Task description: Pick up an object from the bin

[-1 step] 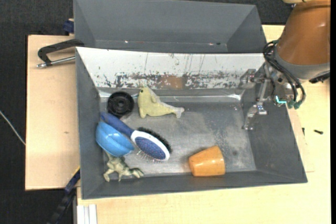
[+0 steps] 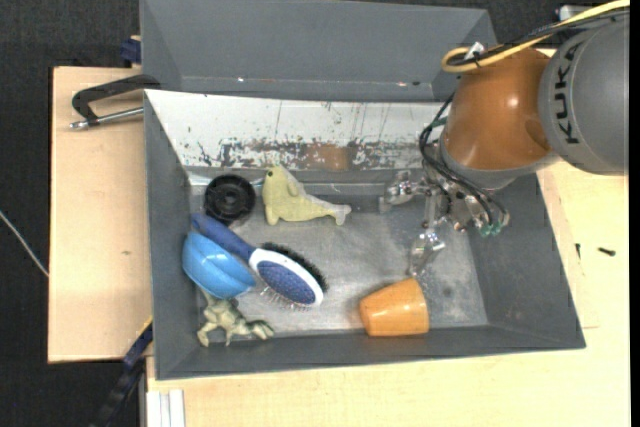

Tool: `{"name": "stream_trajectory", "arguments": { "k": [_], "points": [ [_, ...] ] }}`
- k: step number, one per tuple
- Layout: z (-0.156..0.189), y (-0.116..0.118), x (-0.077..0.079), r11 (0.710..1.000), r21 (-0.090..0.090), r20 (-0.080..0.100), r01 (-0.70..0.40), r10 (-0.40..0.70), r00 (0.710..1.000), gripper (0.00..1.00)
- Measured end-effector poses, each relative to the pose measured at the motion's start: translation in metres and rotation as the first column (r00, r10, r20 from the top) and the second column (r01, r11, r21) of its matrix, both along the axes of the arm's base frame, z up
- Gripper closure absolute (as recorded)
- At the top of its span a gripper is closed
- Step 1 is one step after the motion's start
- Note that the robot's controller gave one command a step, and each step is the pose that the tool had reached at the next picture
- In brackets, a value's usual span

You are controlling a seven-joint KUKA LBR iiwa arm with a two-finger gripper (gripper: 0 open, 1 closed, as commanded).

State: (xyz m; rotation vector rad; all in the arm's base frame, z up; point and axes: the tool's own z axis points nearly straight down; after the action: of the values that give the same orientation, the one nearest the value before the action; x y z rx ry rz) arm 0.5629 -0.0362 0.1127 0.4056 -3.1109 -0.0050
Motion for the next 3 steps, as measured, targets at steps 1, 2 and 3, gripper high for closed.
{"name": "stream_trajectory", "arguments": {
  "k": [1,2,3],
  "points": [
    [0.011,0.097,0.036,0.975,0.000,0.015,-0.221,0.221,0.975,0.00],
    [-0.033,0.141,0.043,0.988,-0.005,0.016,-0.153,0.153,0.988,0.00],
    [-0.028,0.141,0.046,0.988,-0.003,0.032,-0.151,0.152,0.988,1.00]
  ]
}}
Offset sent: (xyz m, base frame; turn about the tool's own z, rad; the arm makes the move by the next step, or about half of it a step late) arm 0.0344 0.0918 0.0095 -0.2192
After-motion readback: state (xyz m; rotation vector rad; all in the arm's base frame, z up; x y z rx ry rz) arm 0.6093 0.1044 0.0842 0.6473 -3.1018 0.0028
